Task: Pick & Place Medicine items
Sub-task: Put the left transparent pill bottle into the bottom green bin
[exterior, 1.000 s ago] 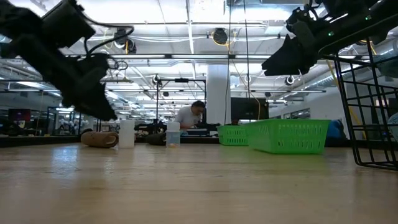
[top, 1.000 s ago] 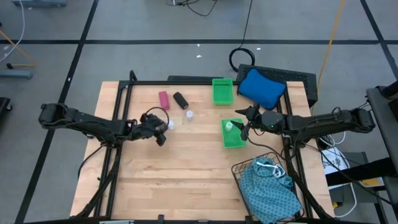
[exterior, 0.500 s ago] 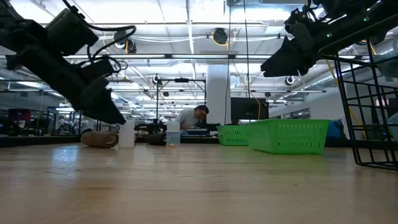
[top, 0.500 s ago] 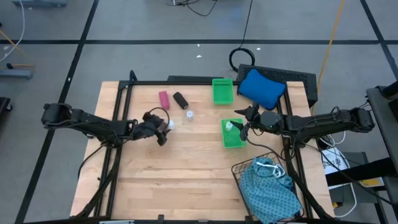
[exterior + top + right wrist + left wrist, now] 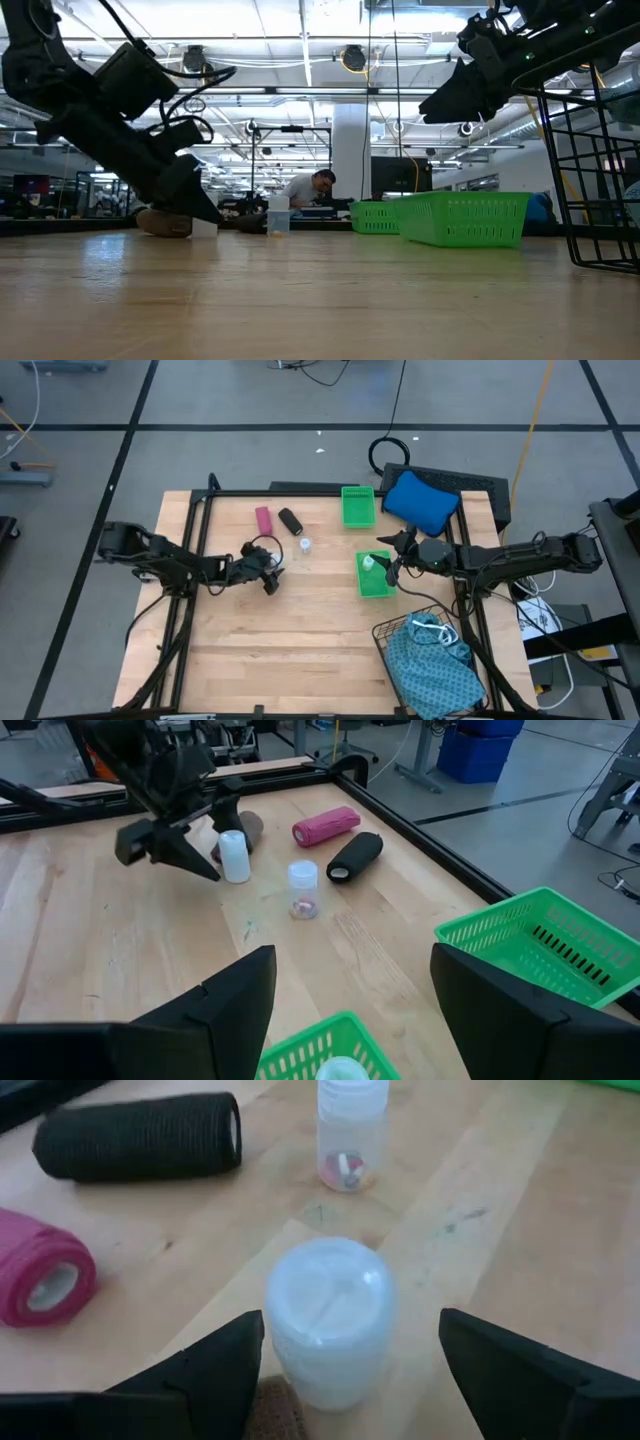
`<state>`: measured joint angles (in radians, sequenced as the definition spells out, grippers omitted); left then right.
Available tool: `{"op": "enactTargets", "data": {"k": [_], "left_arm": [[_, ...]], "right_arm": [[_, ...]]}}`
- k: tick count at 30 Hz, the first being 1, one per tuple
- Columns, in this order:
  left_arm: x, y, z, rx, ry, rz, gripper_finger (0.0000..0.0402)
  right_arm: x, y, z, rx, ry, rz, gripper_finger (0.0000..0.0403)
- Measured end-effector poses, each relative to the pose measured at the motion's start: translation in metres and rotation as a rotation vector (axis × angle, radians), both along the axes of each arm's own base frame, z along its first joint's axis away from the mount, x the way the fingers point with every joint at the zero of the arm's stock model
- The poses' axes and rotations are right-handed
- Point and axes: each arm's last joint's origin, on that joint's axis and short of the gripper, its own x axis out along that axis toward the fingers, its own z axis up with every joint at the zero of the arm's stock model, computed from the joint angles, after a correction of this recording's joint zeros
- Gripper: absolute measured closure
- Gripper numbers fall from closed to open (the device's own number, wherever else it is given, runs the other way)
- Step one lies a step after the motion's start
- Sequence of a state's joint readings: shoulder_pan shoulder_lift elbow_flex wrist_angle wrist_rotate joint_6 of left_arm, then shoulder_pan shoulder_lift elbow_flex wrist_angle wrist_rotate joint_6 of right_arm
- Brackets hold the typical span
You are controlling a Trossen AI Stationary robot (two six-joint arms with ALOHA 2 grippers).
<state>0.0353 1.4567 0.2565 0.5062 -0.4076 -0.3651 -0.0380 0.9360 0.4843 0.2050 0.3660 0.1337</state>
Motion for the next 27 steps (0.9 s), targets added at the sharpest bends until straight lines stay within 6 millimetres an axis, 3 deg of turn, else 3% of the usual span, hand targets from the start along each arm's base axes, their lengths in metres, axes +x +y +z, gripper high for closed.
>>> {"op": "enactTargets", "data": {"k": [9, 21, 27], "left_arm": [[0.009, -0.002, -0.006, 0.023, -0.032, -0.096, 0.0107], [0.011, -0.016, -0.008, -0.166, -0.05, -0.288, 0.0121], [0.011, -0.025, -0.008, -0.224, -0.066, -0.299, 0.0121]], "right_arm": [[0.0, 0.0, 0.0, 0.0, 0.0, 0.0, 0.0149], [0.0, 0.0, 0.0, 0.0, 0.0, -0.002, 0.0149], [0.0, 0.0, 0.0, 0.0, 0.0, -0.002, 0.0149]]}}
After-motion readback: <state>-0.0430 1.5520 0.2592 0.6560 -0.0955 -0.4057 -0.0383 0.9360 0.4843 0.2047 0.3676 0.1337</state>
